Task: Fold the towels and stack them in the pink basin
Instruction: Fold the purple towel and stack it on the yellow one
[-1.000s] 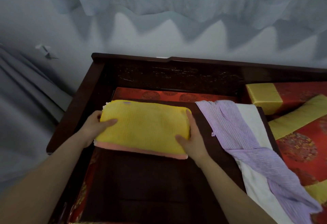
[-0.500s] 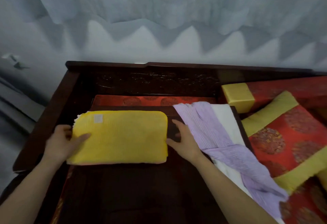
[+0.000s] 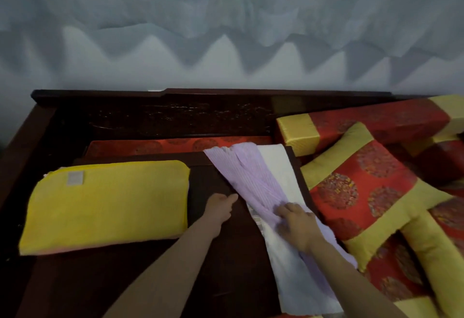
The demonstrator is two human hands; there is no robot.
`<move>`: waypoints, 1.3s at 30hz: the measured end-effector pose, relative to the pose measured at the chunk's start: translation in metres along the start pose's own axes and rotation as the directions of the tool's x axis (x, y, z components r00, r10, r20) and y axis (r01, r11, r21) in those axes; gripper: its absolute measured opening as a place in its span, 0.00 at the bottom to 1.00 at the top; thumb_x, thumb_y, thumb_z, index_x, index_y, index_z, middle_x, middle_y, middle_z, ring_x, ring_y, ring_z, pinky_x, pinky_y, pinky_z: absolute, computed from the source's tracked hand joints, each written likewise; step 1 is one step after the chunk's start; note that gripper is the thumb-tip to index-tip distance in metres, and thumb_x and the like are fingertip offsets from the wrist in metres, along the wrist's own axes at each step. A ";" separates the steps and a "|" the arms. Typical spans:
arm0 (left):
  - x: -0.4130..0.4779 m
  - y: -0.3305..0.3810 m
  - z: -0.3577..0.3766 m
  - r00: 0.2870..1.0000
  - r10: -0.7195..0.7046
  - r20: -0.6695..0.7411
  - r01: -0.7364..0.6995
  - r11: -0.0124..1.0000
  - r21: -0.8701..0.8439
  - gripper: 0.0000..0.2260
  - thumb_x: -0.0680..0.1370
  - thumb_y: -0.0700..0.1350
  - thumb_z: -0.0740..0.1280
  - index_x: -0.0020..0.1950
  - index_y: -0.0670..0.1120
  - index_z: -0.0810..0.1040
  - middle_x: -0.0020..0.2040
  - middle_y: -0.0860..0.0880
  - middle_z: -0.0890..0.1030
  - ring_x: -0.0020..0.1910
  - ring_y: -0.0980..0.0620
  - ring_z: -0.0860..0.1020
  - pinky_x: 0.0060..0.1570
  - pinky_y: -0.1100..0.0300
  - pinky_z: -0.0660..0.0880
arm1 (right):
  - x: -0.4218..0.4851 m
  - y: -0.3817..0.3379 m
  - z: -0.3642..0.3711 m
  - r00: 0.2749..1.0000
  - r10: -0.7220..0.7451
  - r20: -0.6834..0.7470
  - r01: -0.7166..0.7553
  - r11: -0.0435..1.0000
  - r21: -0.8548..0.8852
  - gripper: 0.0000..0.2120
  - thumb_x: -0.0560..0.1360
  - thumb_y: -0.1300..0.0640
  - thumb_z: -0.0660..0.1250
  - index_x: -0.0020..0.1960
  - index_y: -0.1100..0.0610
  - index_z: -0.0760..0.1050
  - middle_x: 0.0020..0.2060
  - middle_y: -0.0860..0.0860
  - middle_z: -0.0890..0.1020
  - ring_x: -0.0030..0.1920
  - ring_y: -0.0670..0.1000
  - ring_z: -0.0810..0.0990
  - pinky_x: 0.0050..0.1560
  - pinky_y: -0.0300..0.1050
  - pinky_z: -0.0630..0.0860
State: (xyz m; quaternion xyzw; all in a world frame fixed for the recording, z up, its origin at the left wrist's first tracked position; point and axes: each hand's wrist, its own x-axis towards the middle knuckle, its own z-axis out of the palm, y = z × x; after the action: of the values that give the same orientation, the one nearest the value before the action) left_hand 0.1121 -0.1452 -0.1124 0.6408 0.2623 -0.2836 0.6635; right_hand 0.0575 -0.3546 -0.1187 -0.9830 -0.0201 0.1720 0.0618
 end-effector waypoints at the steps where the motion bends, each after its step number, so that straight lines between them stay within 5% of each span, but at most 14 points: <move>1: 0.010 0.001 0.008 0.999 -0.038 -0.033 0.035 0.996 -0.086 0.11 0.76 0.44 0.68 0.37 0.44 0.69 0.36 0.46 0.72 0.34 0.52 0.71 0.35 0.61 0.69 | -0.004 0.003 0.003 0.999 -0.031 -0.031 0.031 0.999 0.016 0.22 0.70 0.48 0.59 0.63 0.49 0.72 0.61 0.49 0.76 0.64 0.54 0.73 0.54 0.54 0.73; 4: 0.031 0.009 0.026 0.992 -0.058 -0.109 0.027 0.964 -0.265 0.10 0.75 0.43 0.70 0.36 0.42 0.72 0.39 0.43 0.76 0.37 0.50 0.74 0.38 0.61 0.72 | -0.012 0.013 0.014 0.995 -0.095 -0.035 0.094 0.995 -0.019 0.23 0.63 0.48 0.56 0.58 0.46 0.73 0.55 0.48 0.80 0.55 0.53 0.81 0.43 0.54 0.77; 8: 0.048 0.019 0.046 0.993 -0.064 -0.099 0.028 0.946 -0.322 0.09 0.74 0.41 0.71 0.50 0.37 0.77 0.48 0.42 0.79 0.47 0.47 0.76 0.50 0.55 0.75 | -0.019 0.015 0.017 0.992 -0.122 0.007 0.123 0.991 -0.054 0.24 0.61 0.49 0.56 0.56 0.45 0.73 0.53 0.47 0.81 0.49 0.50 0.83 0.35 0.51 0.78; 14: 0.050 0.017 0.050 0.984 -0.036 -0.172 0.000 0.979 -0.206 0.13 0.74 0.31 0.64 0.58 0.36 0.77 0.50 0.39 0.79 0.41 0.47 0.76 0.45 0.54 0.77 | -0.021 0.023 0.005 0.960 -0.261 -0.102 0.246 0.959 -0.142 0.22 0.55 0.51 0.72 0.50 0.46 0.76 0.51 0.45 0.80 0.56 0.48 0.77 0.48 0.60 0.77; 17: 0.016 0.024 0.040 0.965 0.172 -0.198 -0.203 0.968 -0.149 0.12 0.76 0.35 0.62 0.60 0.38 0.74 0.51 0.40 0.78 0.45 0.47 0.77 0.47 0.53 0.76 | -0.022 0.025 -0.010 0.882 -0.411 -0.232 0.379 0.910 -0.171 0.15 0.57 0.50 0.68 0.43 0.46 0.73 0.44 0.43 0.79 0.54 0.45 0.76 0.63 0.57 0.65; 21: -0.064 0.038 0.005 0.817 0.559 -0.140 -0.568 0.822 -0.037 0.06 0.77 0.35 0.62 0.52 0.41 0.76 0.47 0.44 0.79 0.45 0.51 0.77 0.44 0.55 0.75 | -0.030 0.019 -0.037 0.823 -0.536 -0.188 0.496 0.839 -0.223 0.15 0.56 0.48 0.68 0.39 0.46 0.65 0.26 0.46 0.76 0.28 0.49 0.77 0.41 0.48 0.73; 23: -0.102 0.034 -0.018 0.789 0.607 -0.097 -0.614 0.786 -0.069 0.05 0.76 0.34 0.62 0.43 0.41 0.76 0.39 0.45 0.76 0.37 0.52 0.74 0.35 0.60 0.72 | -0.031 0.021 -0.049 0.856 -0.510 -0.086 0.457 0.823 -0.336 0.12 0.55 0.46 0.68 0.35 0.48 0.69 0.25 0.46 0.77 0.27 0.49 0.78 0.35 0.47 0.69; 26: -0.130 -0.005 -0.044 0.902 0.431 -0.040 -0.432 0.893 -0.125 0.08 0.70 0.31 0.65 0.43 0.43 0.79 0.30 0.50 0.78 0.27 0.57 0.72 0.25 0.65 0.71 | -0.030 0.029 -0.067 0.930 -0.321 0.179 0.365 0.864 -0.347 0.08 0.65 0.53 0.64 0.44 0.50 0.75 0.39 0.47 0.81 0.47 0.53 0.79 0.44 0.51 0.57; 28: -0.132 -0.044 -0.059 0.982 0.187 -0.003 -0.187 0.981 -0.046 0.07 0.66 0.33 0.65 0.43 0.40 0.78 0.26 0.48 0.76 0.22 0.57 0.70 0.26 0.61 0.75 | -0.032 0.028 -0.074 0.939 -0.160 0.306 0.274 0.883 -0.380 0.10 0.68 0.59 0.62 0.46 0.48 0.75 0.38 0.46 0.74 0.54 0.53 0.74 0.46 0.53 0.56; 31: -0.122 -0.090 -0.078 0.998 -0.059 0.007 0.057 0.987 0.154 0.08 0.60 0.36 0.68 0.37 0.36 0.76 0.27 0.44 0.76 0.27 0.51 0.73 0.31 0.59 0.75 | -0.030 0.027 -0.073 0.964 -0.026 0.266 0.165 0.842 -0.513 0.11 0.73 0.60 0.59 0.51 0.48 0.76 0.40 0.47 0.72 0.56 0.52 0.70 0.52 0.54 0.59; 33: -0.110 -0.105 -0.088 0.995 -0.093 -0.029 0.096 0.987 0.129 0.12 0.57 0.36 0.71 0.40 0.36 0.78 0.32 0.42 0.80 0.33 0.48 0.77 0.32 0.60 0.74 | -0.027 0.026 -0.070 0.980 -0.003 0.200 0.113 0.835 -0.538 0.12 0.74 0.59 0.58 0.53 0.50 0.76 0.43 0.48 0.70 0.59 0.52 0.70 0.54 0.54 0.60; 36: -0.090 -0.102 -0.091 0.995 -0.082 -0.062 0.075 0.991 -0.110 0.02 0.74 0.37 0.69 0.45 0.38 0.80 0.41 0.40 0.83 0.45 0.41 0.81 0.44 0.54 0.75 | -0.026 0.022 -0.066 0.991 -0.101 0.085 0.128 0.889 -0.440 0.09 0.72 0.58 0.61 0.48 0.49 0.77 0.45 0.49 0.71 0.59 0.53 0.70 0.47 0.52 0.58; 38: -0.063 -0.108 -0.098 0.976 0.026 -0.217 -0.043 0.996 -0.076 0.13 0.80 0.40 0.61 0.38 0.39 0.78 0.37 0.42 0.80 0.41 0.44 0.80 0.42 0.59 0.75 | -0.024 0.019 -0.060 0.985 -0.169 0.026 0.168 0.929 -0.330 0.09 0.71 0.56 0.64 0.50 0.49 0.78 0.49 0.49 0.74 0.58 0.52 0.70 0.45 0.51 0.56; 39: -0.052 -0.101 -0.095 0.950 -0.004 -0.314 -0.066 0.975 -0.211 0.17 0.82 0.41 0.57 0.36 0.39 0.77 0.34 0.42 0.78 0.36 0.46 0.79 0.39 0.62 0.76 | -0.025 0.016 -0.057 0.983 -0.184 0.014 0.181 0.948 -0.262 0.09 0.71 0.55 0.63 0.50 0.48 0.77 0.49 0.48 0.74 0.57 0.51 0.70 0.45 0.49 0.58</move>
State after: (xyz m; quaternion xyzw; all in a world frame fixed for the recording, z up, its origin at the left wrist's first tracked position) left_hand 0.0046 -0.0504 -0.1503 0.6047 0.3833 -0.1376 0.6844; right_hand 0.0541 -0.3788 -0.0595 -0.9773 -0.1330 0.1559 -0.0531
